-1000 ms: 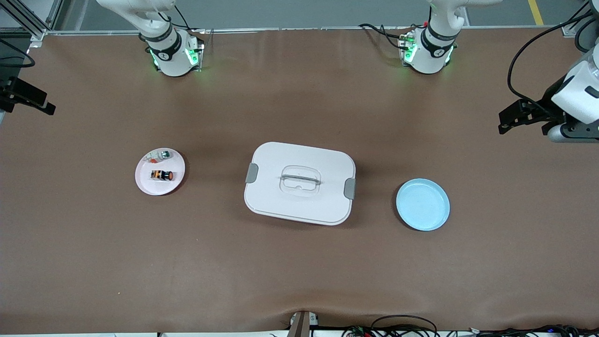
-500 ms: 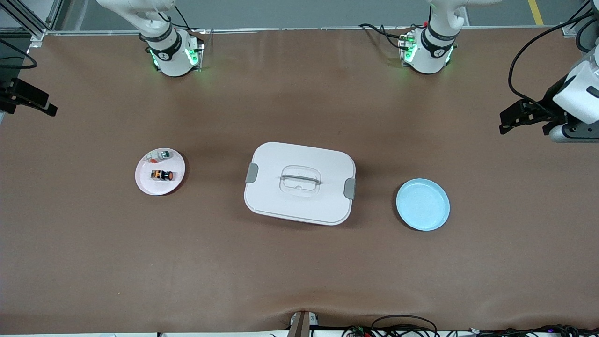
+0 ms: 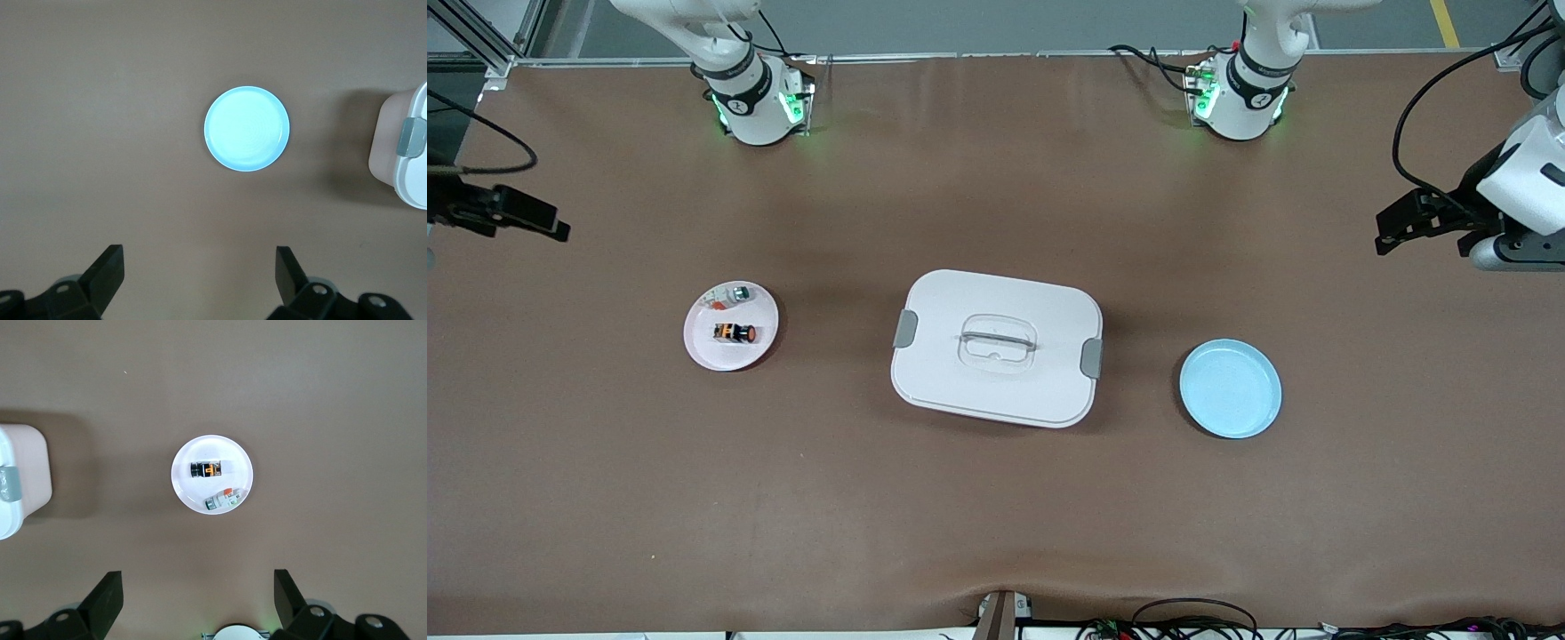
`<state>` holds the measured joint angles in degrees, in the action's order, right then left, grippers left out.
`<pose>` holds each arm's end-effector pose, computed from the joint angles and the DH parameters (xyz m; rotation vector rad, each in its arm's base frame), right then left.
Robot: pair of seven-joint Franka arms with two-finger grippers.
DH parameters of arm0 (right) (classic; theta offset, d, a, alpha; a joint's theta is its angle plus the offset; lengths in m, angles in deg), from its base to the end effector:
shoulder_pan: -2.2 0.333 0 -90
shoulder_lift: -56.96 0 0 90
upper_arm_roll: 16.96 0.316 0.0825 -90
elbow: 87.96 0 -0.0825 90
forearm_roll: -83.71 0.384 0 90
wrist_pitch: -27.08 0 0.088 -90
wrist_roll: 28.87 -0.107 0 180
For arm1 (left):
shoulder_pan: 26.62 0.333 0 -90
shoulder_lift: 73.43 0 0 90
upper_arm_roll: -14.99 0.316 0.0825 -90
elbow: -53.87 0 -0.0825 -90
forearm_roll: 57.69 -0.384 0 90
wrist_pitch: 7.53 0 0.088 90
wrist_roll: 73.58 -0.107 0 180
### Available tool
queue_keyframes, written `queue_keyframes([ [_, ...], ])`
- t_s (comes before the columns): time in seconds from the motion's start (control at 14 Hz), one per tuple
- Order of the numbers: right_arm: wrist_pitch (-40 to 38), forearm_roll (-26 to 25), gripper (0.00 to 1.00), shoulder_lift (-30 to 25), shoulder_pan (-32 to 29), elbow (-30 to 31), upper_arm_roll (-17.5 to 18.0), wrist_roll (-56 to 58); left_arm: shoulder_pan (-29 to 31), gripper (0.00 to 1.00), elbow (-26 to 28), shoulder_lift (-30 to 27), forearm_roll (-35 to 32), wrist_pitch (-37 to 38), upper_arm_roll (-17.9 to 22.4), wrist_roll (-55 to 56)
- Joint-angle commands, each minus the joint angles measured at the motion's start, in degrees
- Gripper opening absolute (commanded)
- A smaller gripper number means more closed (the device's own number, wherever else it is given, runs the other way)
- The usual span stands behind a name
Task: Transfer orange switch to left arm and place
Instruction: 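Reach the right gripper down to the orange switch on the pink plate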
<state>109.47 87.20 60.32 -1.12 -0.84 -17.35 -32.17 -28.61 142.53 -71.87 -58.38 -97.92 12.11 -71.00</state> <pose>0.5569 -0.0288 0.6048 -3.0676 0.1821 0.2170 0.5618 -0.0462 0.6209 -3.1305 0.0626 -0.0058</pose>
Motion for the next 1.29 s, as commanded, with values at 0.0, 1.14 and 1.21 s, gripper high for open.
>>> queue_keyframes([
  [0.0, 6.1, 0.0, 1.00, -1.6, -0.3, 8.0, 0.4, -1.4, 0.3, 1.00, -1.1, 0.1, 0.5, 1.1, 0.1, -1.2],
  [1.14, 50.5, 0.2, 1.00, 3.1, 2.0, 40.8, 0.6, -0.9, 0.4, 1.00, -1.0, 0.0, 3.7, 3.6, 0.8, 0.1],
  [1.21, 51.2, 0.2, 1.00, 4.1, 2.0, 40.8, 0.6, -0.9, 0.5, 1.00, -1.0, -0.1, 3.7, 3.6, 0.8, 0.3],
])
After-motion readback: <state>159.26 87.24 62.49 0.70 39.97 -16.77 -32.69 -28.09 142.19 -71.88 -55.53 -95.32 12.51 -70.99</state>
